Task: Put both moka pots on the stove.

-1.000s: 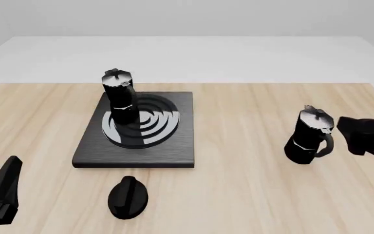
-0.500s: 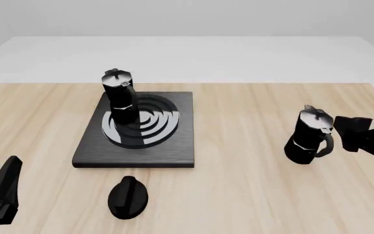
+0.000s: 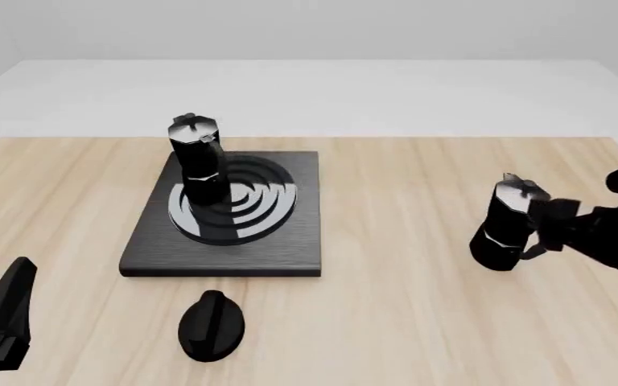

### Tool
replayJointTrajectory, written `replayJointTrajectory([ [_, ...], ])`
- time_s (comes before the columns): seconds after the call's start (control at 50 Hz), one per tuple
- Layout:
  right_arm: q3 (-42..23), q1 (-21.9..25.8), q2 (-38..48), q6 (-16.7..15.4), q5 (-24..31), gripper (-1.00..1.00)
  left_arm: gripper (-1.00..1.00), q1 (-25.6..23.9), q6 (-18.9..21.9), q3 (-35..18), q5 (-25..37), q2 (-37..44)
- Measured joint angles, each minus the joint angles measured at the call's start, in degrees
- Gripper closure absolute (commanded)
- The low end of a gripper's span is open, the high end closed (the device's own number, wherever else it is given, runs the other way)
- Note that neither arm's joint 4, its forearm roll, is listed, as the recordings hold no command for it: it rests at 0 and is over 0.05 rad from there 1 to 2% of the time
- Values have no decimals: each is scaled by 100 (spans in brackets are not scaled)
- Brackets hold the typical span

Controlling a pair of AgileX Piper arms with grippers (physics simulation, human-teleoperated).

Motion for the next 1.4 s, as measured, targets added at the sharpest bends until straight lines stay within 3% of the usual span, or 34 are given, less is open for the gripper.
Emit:
replayJointTrajectory([
  [1.4,215,-89,1436,-105,-1202,-100,-100,0,0,0,0,0],
])
